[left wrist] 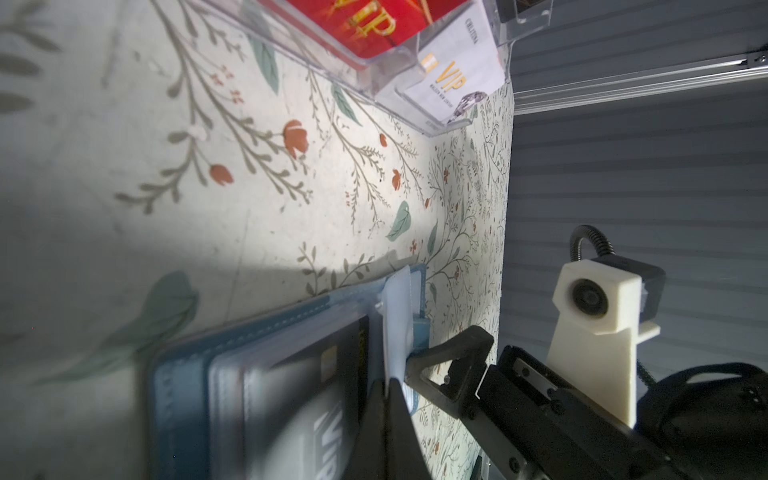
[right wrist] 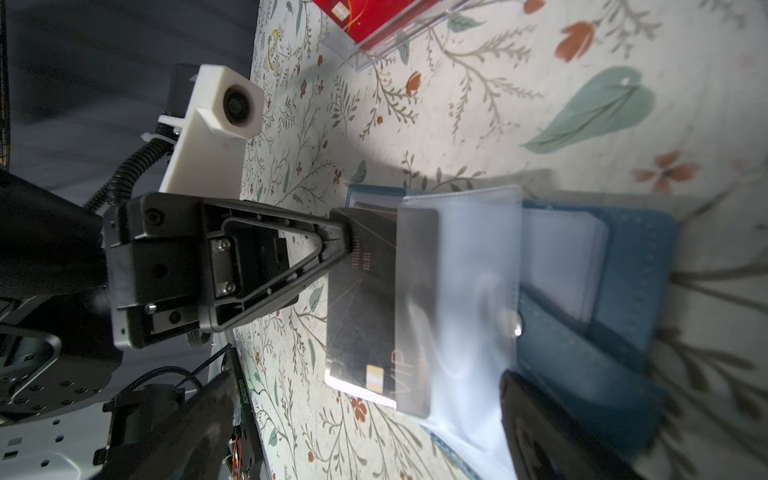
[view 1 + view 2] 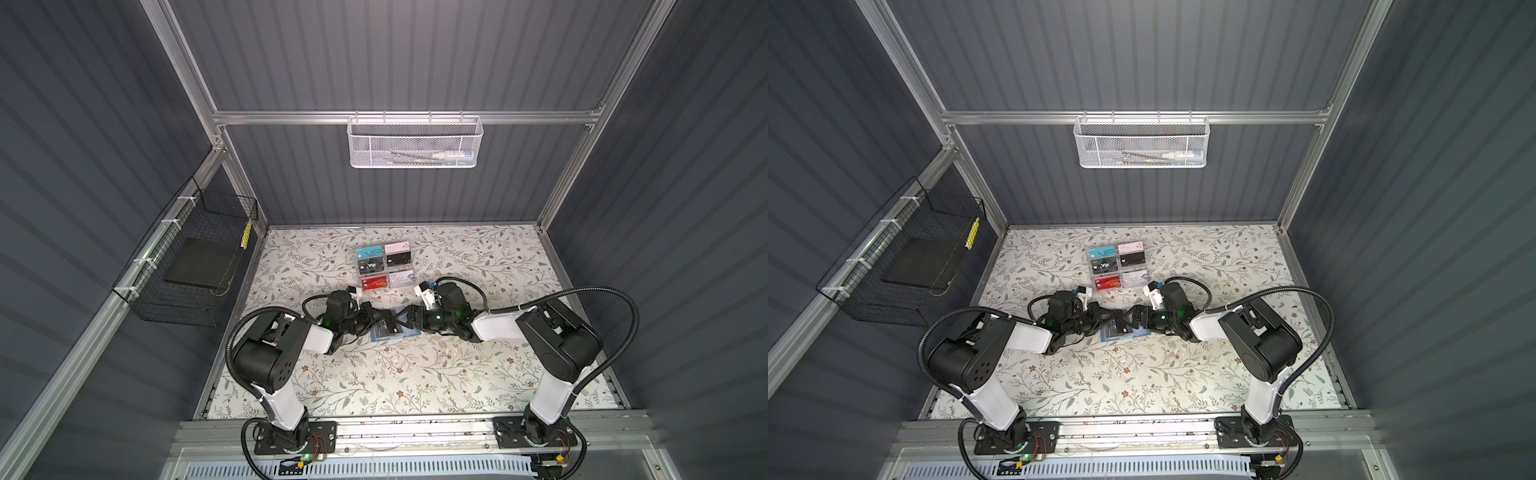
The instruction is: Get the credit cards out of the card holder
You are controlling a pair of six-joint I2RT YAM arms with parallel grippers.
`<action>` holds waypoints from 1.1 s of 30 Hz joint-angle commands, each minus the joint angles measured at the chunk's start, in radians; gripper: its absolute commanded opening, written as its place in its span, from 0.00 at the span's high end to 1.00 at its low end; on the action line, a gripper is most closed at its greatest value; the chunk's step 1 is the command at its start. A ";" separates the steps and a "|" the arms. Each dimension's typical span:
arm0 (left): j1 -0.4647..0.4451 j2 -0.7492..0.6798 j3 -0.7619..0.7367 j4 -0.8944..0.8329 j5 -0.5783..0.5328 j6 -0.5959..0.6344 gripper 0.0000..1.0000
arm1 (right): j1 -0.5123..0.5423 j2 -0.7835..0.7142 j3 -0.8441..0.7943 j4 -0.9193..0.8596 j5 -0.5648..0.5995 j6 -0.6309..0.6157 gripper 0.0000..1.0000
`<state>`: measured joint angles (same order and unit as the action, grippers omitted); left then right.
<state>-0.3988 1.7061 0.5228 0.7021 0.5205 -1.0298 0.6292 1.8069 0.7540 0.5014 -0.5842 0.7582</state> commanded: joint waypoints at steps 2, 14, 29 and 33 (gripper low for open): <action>0.018 -0.054 0.024 -0.085 0.003 0.065 1.00 | 0.001 0.000 -0.010 -0.076 0.017 -0.014 0.01; 0.057 -0.156 0.016 -0.177 0.017 0.116 1.00 | -0.001 -0.009 -0.013 -0.080 0.016 -0.020 0.01; 0.057 -0.241 0.061 -0.208 0.056 0.215 1.00 | -0.010 -0.087 -0.038 -0.071 0.020 -0.050 0.01; 0.053 -0.278 0.125 -0.402 -0.021 0.324 1.00 | -0.023 -0.155 -0.063 -0.082 0.044 -0.078 0.01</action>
<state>-0.3450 1.4681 0.5892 0.4358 0.5396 -0.8146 0.6167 1.6955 0.7063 0.4370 -0.5652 0.7185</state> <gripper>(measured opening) 0.047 0.989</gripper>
